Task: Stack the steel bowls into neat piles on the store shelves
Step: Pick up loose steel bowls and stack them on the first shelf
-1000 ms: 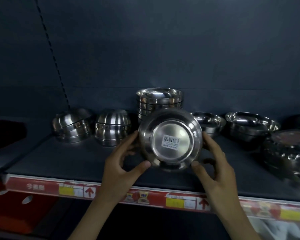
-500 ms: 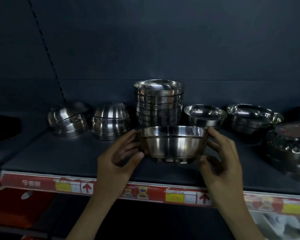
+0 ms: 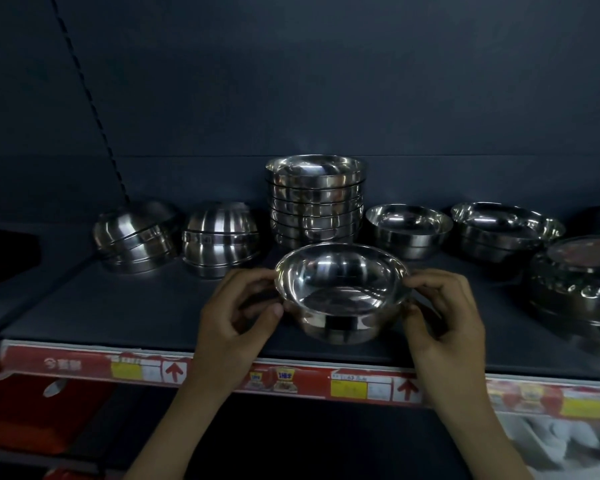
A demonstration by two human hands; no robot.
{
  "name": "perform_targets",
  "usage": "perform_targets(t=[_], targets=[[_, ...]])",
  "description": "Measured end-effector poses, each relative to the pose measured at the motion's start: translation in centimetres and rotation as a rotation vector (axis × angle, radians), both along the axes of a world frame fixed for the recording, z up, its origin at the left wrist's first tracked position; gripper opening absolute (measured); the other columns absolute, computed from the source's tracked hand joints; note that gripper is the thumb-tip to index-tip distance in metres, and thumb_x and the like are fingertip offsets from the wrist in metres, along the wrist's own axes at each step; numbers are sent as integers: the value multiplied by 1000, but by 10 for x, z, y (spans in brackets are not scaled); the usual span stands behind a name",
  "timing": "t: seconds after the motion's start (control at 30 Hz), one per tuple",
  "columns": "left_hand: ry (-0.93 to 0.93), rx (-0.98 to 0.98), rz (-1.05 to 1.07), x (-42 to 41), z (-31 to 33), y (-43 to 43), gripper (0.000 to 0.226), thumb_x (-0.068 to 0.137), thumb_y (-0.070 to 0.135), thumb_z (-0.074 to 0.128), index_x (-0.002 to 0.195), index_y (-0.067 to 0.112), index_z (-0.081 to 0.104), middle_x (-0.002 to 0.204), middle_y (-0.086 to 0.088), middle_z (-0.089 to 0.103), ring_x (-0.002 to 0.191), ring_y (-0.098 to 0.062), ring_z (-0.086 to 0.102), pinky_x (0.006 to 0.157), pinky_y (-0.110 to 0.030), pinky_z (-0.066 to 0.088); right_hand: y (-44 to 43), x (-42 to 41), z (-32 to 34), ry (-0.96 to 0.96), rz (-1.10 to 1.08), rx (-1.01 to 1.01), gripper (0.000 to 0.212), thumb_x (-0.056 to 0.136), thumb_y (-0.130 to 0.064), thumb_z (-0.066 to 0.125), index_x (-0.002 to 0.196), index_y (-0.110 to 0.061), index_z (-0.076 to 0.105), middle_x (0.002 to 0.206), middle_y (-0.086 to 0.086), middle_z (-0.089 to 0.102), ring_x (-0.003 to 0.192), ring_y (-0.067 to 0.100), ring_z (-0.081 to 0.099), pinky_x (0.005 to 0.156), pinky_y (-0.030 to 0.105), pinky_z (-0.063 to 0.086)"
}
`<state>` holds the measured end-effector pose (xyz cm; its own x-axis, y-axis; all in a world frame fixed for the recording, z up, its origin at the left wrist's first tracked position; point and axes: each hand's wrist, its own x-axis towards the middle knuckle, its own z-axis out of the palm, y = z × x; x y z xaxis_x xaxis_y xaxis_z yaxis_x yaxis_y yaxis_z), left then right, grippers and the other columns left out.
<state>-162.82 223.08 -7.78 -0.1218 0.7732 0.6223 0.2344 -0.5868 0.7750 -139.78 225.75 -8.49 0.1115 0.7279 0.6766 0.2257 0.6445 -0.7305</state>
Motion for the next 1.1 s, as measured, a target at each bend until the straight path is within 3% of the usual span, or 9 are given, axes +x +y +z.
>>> perform_targets(t=[0.23, 0.43, 0.57, 0.67, 0.8, 0.97, 1.03, 1.1], targets=[[61, -24, 0, -1, -4, 5, 32, 81, 29, 59, 112, 20, 64, 113, -6, 62, 110, -14, 63, 88, -15, 48, 0, -2, 1, 11, -27, -46, 46, 77, 20, 52, 88, -23, 63, 103, -1, 55, 98, 4, 60, 84, 9, 45], [41, -47, 47, -5, -9, 7, 48, 85, 38, 51, 133, 34, 48, 132, 1, 53, 127, -17, 51, 99, -21, 43, -2, -2, 2, 220, -42, -109, 44, 71, -3, 46, 102, -31, 58, 114, 4, 59, 106, 5, 59, 88, 10, 43], [148, -143, 41, -6, -8, 8, 61, 83, 50, 54, 141, 39, 42, 138, 10, 50, 133, -11, 45, 109, -43, 38, 1, -1, 3, 149, 55, -211, 47, 74, -11, 51, 119, -24, 55, 122, -5, 63, 113, 1, 58, 93, 20, 44], [223, -243, -32, -7, -6, 9, 71, 80, 55, 55, 146, 43, 34, 150, 15, 39, 141, -7, 33, 116, -52, 28, 0, -1, 6, 119, 136, -236, 50, 76, -15, 53, 125, -25, 52, 120, -10, 63, 110, -2, 59, 85, 16, 48], [248, -268, -134, -6, 1, 5, 75, 79, 52, 60, 148, 39, 32, 152, 16, 39, 142, -6, 33, 117, -50, 28, -2, -2, 12, 67, 205, -229, 47, 75, -16, 52, 120, -31, 49, 112, -19, 62, 108, 0, 58, 83, 15, 48], [237, -250, -70, -2, 6, -2, 84, 73, 58, 65, 148, 40, 32, 151, 18, 40, 141, -3, 34, 117, -43, 29, -5, 0, 13, 28, 239, -193, 46, 76, -16, 54, 122, -26, 50, 124, -1, 57, 114, 10, 56, 92, 29, 48], [207, -247, -52, 0, 9, -4, 86, 70, 62, 67, 147, 44, 31, 152, 20, 39, 140, 1, 34, 116, -35, 29, -6, 1, 14, 51, 264, -194, 47, 76, -23, 56, 122, -28, 51, 126, 0, 56, 116, 12, 56, 96, 38, 49], [178, -231, -43, 2, 14, -7, 86, 68, 62, 67, 146, 49, 31, 150, 25, 39, 137, 7, 35, 111, -25, 31, -8, 1, 18, 82, 288, -195, 50, 72, -34, 56, 122, -30, 52, 127, -2, 56, 118, 13, 56, 94, 37, 50]])
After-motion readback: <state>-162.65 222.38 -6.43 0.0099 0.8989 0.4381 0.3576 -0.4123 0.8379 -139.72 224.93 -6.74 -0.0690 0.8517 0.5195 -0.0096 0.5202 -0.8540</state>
